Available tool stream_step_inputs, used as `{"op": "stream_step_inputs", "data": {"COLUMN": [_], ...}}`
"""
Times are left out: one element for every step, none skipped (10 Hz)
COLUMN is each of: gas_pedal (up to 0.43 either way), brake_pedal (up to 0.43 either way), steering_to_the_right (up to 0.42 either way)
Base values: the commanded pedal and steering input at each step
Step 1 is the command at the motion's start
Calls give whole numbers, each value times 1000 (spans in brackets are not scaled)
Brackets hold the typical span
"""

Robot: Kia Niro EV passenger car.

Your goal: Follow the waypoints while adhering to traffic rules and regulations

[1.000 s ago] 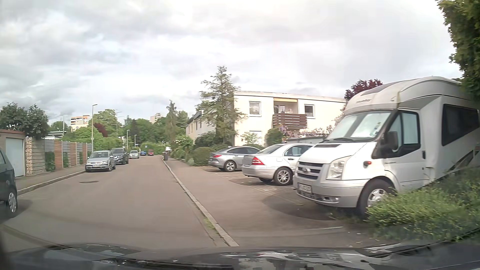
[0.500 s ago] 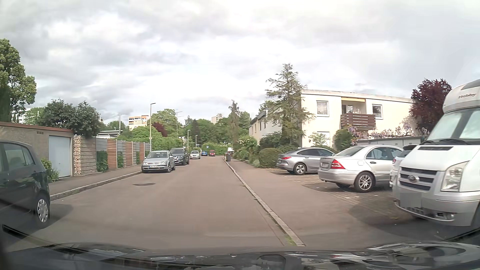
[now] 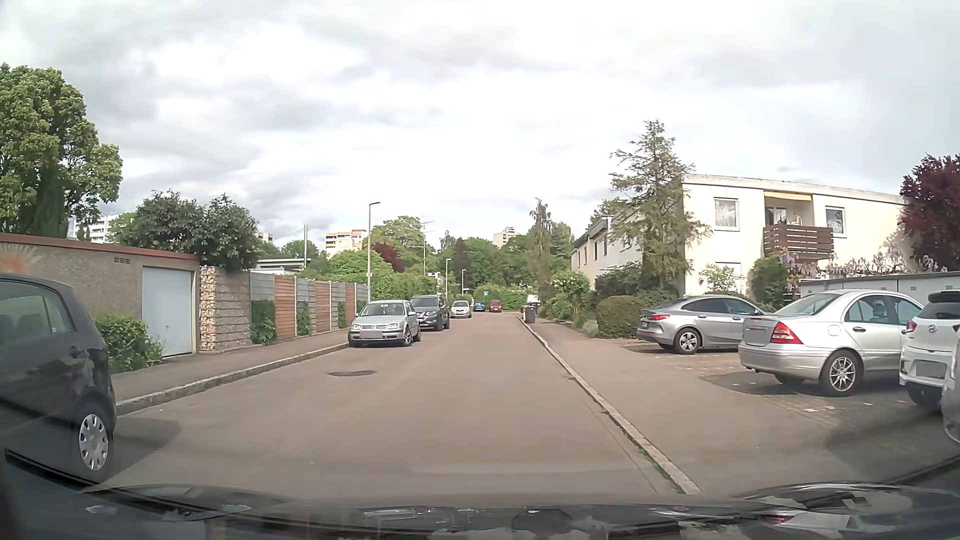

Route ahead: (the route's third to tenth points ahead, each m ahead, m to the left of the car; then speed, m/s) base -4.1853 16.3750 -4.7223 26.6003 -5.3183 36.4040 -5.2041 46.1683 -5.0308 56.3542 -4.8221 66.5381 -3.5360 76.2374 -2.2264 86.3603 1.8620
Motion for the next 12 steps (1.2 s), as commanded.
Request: {"op": "stream_step_inputs", "data": {"gas_pedal": [0,0,0,0,0,0,0,0,0,0,0,0], "brake_pedal": [201,177,165,171,171,183,189,201,220,226,226,232], "steering_to_the_right": [-182,-129,-84,-60,-37,-16,-7,1,8,17,25,36]}}
